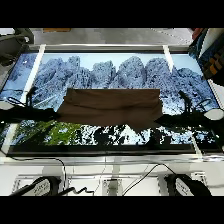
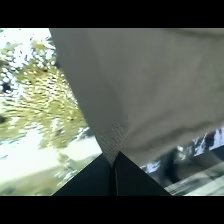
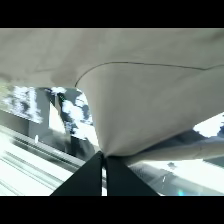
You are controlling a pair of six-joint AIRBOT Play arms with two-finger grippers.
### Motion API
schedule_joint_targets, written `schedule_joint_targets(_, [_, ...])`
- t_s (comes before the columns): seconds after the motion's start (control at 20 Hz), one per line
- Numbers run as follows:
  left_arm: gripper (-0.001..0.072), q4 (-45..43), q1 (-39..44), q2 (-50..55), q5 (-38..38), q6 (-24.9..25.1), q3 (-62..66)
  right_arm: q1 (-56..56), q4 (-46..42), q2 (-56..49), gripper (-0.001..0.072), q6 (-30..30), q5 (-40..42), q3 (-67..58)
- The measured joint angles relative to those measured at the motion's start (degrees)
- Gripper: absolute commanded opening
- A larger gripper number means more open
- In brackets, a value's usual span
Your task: Fold the clothes and pants, and hang the long-sleeved shirts on hangers.
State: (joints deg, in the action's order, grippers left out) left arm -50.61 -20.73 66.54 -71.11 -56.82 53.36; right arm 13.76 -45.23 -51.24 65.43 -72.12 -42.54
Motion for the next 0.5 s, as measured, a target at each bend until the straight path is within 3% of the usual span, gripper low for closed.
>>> schedule_joint_targets(0.2, [0.0015,-2.05,-0.98,-9.53,-0.44,-0.92,0.20,0.00,-0.02,10.12,0.0020,7.93,0.92,-0.07])
schedule_joint_targets(0.5, [0.0016,2.10,1.66,-10.19,12.28,-1.36,-5.27,-4.09,0.83,9.40,0.0020,18.16,22.71,1.73])
